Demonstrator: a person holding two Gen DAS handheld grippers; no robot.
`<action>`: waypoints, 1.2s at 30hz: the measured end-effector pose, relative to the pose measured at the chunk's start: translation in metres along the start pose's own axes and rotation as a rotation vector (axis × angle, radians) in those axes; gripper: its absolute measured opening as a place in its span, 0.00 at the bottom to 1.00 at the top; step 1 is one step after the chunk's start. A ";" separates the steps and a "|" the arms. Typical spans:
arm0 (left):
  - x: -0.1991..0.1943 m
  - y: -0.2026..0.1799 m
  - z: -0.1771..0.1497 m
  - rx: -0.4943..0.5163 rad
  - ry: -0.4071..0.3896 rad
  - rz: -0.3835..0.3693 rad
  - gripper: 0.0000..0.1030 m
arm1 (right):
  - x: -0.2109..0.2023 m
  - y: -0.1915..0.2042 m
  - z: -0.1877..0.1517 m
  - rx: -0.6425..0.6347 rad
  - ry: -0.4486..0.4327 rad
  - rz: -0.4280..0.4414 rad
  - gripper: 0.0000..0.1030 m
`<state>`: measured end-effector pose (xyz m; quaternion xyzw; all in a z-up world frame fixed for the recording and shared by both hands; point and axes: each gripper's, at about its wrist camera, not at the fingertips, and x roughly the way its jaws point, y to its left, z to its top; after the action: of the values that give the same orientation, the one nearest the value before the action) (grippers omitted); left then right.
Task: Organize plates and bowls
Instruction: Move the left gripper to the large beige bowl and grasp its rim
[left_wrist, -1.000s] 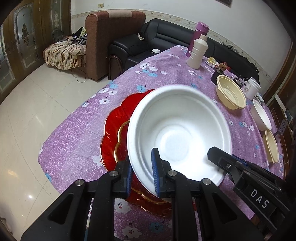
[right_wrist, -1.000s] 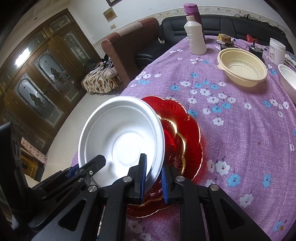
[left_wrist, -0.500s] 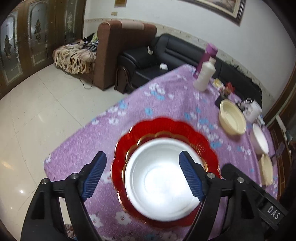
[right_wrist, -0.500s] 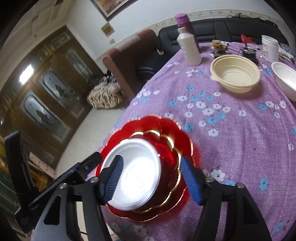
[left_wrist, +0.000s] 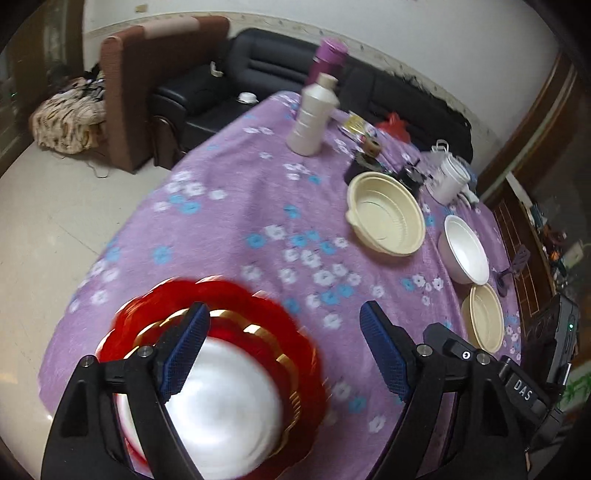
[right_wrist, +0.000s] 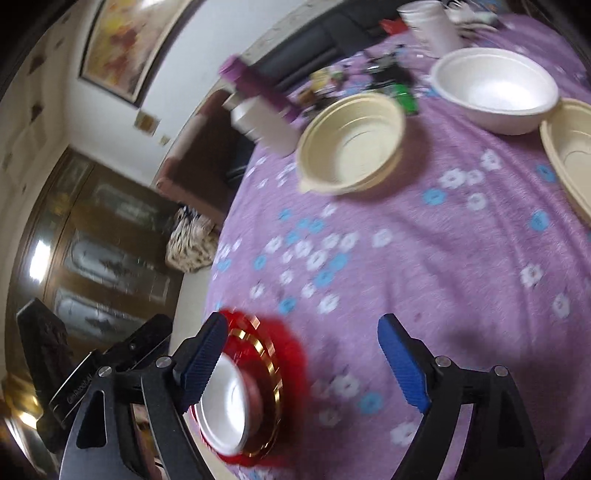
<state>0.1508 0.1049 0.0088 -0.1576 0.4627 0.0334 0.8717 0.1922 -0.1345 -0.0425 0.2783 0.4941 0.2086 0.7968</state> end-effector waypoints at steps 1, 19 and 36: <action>0.006 -0.006 0.005 0.006 0.010 0.010 0.81 | 0.000 -0.006 0.007 0.016 -0.005 -0.009 0.82; 0.138 -0.085 0.077 -0.025 0.121 0.103 0.81 | 0.046 -0.057 0.126 0.116 -0.070 -0.082 0.70; 0.203 -0.086 0.084 -0.056 0.187 0.129 0.37 | 0.100 -0.078 0.149 0.139 -0.025 -0.158 0.33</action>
<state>0.3506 0.0307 -0.0923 -0.1540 0.5501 0.0877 0.8161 0.3738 -0.1688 -0.1070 0.2957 0.5177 0.1070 0.7957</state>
